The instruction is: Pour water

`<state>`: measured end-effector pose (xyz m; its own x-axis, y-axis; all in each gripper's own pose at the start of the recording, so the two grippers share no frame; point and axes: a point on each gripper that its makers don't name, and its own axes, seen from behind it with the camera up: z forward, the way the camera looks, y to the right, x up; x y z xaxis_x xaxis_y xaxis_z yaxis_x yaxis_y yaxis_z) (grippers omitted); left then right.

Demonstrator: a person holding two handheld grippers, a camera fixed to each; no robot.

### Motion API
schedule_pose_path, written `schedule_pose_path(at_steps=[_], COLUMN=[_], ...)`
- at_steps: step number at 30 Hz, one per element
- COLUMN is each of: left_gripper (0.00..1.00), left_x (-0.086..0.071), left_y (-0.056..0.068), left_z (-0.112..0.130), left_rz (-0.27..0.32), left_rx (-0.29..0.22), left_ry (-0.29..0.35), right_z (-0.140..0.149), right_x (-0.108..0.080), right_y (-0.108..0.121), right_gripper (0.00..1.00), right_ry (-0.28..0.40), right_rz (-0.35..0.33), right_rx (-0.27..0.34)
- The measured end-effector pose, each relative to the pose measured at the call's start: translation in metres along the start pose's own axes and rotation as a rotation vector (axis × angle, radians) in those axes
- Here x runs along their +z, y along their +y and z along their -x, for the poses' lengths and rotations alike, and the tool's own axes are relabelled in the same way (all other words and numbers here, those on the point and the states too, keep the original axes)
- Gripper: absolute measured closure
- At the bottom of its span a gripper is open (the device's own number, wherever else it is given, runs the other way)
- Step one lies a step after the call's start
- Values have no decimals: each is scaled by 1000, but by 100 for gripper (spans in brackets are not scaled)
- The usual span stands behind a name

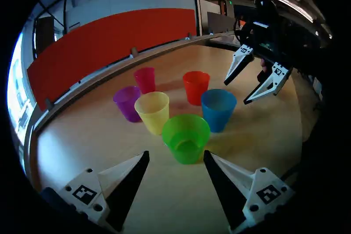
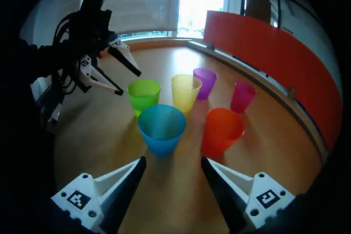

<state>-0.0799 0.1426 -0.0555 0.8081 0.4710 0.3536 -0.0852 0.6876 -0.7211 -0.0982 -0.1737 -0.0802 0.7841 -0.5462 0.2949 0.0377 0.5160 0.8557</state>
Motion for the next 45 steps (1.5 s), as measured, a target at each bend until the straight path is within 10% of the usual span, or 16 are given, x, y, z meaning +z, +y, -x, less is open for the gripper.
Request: schedule_pose_path(at_steps=[26, 45], left_gripper=[8, 8], left_x=[-40, -64], left_y=[-36, -78], left_z=[-1, -19], left_rz=[-164, -323], left_rx=[-82, -172], left_ry=[95, 241], right_z=[14, -13], right_x=[-42, -78], right_y=[22, 72], right_gripper=[3, 3], right_ry=[103, 231], right_rz=[206, 469], right_rx=[209, 247])
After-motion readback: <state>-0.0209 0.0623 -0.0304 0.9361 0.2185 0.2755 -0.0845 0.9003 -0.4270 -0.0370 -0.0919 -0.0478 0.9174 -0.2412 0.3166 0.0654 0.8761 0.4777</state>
